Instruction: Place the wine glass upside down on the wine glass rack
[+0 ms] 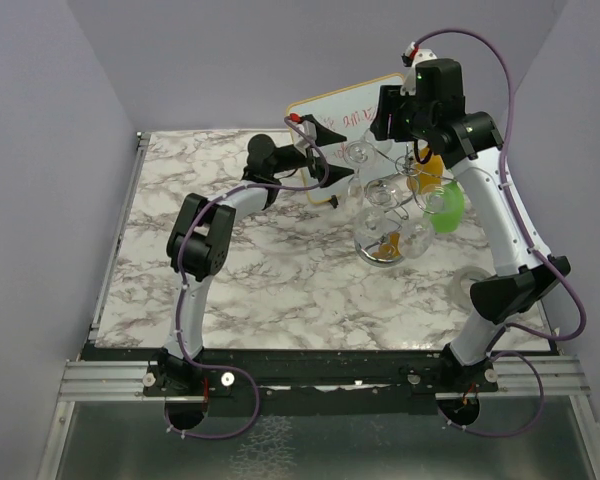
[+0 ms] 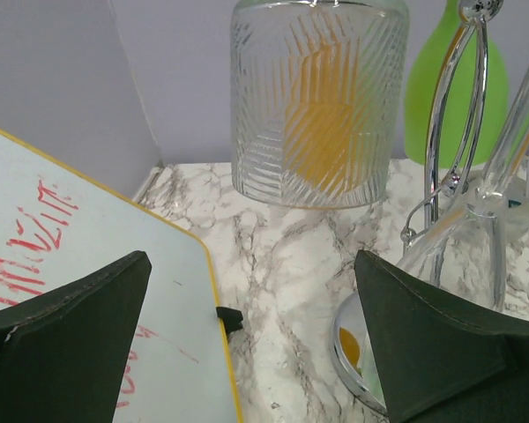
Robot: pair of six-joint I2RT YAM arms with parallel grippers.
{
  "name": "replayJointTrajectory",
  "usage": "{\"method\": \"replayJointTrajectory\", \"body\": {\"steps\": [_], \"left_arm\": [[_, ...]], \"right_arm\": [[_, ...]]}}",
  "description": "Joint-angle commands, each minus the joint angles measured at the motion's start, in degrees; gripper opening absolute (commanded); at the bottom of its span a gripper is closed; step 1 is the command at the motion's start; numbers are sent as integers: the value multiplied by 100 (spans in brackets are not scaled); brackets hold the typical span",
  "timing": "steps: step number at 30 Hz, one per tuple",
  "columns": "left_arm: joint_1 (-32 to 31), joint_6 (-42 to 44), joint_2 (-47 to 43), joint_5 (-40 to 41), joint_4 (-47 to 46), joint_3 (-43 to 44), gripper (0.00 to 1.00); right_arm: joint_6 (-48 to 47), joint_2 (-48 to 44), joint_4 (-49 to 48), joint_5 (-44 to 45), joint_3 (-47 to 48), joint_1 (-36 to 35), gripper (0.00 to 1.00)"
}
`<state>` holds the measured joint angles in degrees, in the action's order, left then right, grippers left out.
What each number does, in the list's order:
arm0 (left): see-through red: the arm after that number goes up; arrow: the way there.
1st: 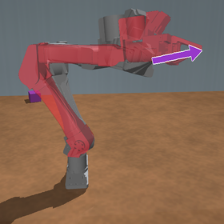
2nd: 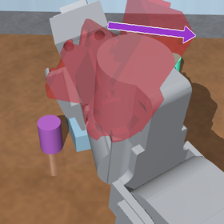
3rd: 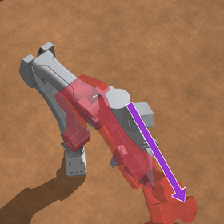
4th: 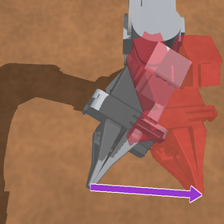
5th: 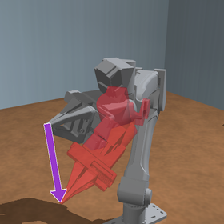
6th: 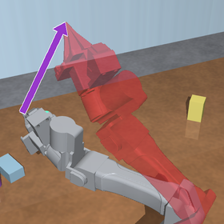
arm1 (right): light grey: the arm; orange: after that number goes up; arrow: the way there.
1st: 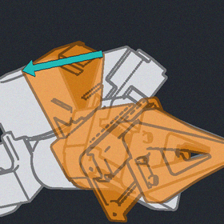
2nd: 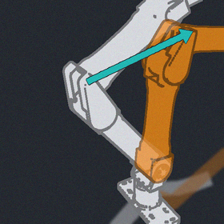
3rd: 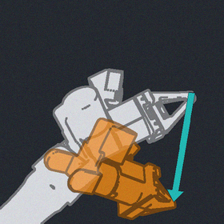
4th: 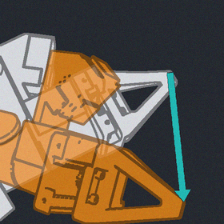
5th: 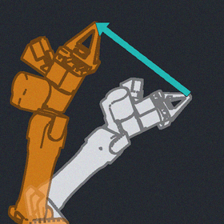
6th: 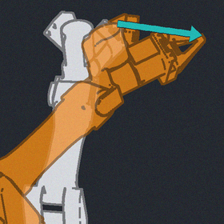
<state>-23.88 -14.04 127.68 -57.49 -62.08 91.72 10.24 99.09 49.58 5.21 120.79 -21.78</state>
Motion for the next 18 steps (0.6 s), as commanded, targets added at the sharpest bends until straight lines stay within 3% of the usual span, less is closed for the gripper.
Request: {"method": "replayJointTrajectory", "body": {"steps": [1,18], "left_arm": [[97,199,-474,7,-88,-192,99],[257,402,-804,357,-58,-766,99]], "right_arm": [[-242,-245,-156,252,105,11,1],[-820,-574,-513,757,-362,9,1]]}}
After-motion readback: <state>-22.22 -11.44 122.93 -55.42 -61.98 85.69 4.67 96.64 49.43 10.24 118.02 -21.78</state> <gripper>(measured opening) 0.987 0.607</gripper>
